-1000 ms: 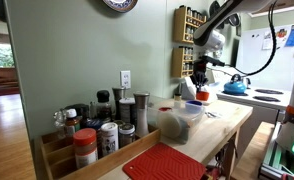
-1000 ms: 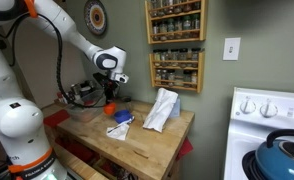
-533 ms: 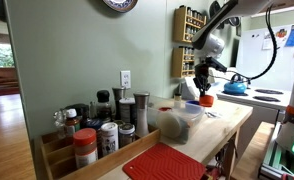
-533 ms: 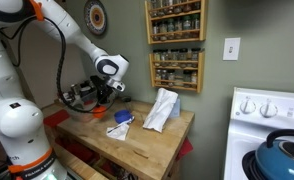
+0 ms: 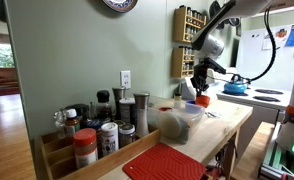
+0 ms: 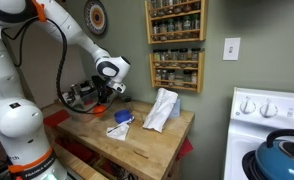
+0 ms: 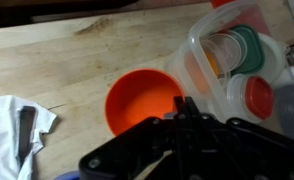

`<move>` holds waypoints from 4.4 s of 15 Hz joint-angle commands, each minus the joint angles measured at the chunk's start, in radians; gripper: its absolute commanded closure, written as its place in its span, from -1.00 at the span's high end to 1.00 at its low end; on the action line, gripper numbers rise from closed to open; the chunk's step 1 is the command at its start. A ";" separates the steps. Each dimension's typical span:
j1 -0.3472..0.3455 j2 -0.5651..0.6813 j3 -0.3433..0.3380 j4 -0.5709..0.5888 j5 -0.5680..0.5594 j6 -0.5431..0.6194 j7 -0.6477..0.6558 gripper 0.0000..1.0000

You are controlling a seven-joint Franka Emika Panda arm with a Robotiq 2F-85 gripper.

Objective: Remove the blue cup from the clear case, put it on the table, remove the orange cup from the blue cup and put it on the table turned over

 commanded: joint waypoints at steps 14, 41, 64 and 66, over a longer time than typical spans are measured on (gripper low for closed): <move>-0.001 0.061 0.036 -0.186 0.842 0.443 -0.436 -0.98; 0.014 0.111 0.040 -0.198 1.105 0.520 -0.617 0.59; 0.084 -0.011 0.132 -0.267 0.104 0.880 0.251 1.00; 0.076 -0.039 0.129 -0.267 -0.003 0.826 0.218 1.00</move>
